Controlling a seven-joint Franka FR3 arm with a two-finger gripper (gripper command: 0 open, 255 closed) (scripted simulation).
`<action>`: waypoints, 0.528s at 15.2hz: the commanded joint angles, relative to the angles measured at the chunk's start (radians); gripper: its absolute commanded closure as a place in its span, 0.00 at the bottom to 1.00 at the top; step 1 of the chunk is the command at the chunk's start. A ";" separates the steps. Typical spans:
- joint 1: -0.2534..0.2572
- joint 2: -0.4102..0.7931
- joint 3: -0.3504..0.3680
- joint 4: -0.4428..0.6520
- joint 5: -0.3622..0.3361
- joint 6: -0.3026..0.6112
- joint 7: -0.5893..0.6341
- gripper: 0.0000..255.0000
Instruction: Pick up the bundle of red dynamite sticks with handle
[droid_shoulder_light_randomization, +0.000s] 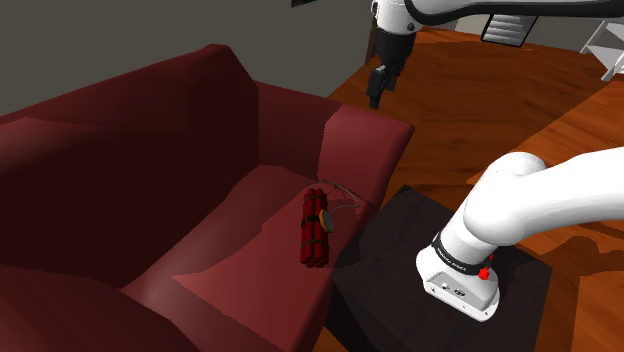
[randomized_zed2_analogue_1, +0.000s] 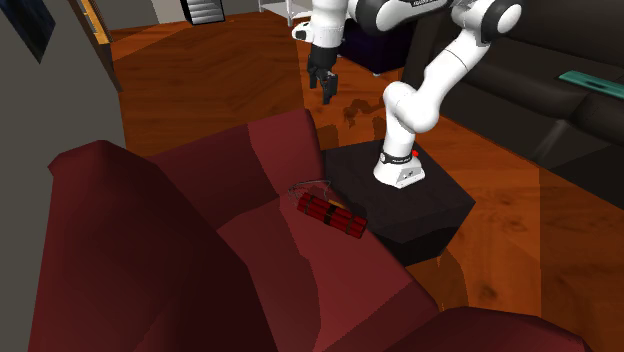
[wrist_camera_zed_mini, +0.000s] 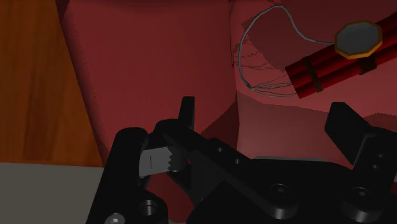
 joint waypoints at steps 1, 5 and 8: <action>0.000 0.000 0.000 0.000 0.000 0.000 0.000 0.00; 0.039 0.005 -0.028 -0.126 0.012 0.126 -0.080 0.00; 0.069 0.022 -0.050 -0.212 0.020 0.224 -0.141 0.00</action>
